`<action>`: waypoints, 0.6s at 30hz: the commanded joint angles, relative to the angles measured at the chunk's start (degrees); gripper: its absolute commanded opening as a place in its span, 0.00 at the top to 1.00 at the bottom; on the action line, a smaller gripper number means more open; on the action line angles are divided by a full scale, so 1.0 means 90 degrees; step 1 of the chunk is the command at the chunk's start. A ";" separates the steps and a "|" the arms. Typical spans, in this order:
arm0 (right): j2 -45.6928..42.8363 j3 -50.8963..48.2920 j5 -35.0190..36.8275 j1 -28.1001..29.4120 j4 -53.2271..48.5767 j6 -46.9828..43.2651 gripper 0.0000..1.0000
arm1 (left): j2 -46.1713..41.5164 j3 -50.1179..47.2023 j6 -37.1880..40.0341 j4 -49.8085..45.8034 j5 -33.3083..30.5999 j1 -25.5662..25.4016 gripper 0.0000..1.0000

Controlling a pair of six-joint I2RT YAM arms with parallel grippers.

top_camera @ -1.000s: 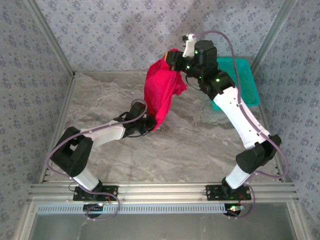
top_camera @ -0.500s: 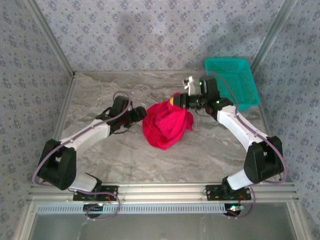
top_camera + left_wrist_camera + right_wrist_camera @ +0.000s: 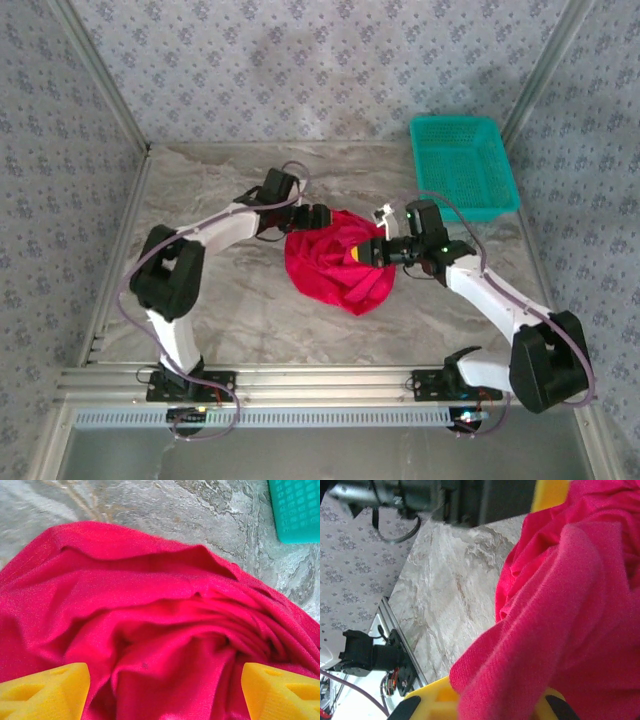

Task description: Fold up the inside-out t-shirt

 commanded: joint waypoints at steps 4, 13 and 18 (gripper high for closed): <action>-0.0275 -0.0324 0.0177 0.0010 -0.0084 -0.0162 1.00 | 0.1076 0.1555 0.0365 -0.0363 0.0329 -0.0177 0.19; -0.0455 -0.0206 0.0363 -0.0275 -0.0215 -0.0201 1.00 | 0.2497 0.2767 0.0598 -0.1430 0.0717 -0.0296 0.54; -0.0585 -0.0037 0.0705 -0.0519 -0.0386 -0.0199 1.00 | 0.2320 0.2683 0.0272 -0.1474 0.1124 0.0089 1.00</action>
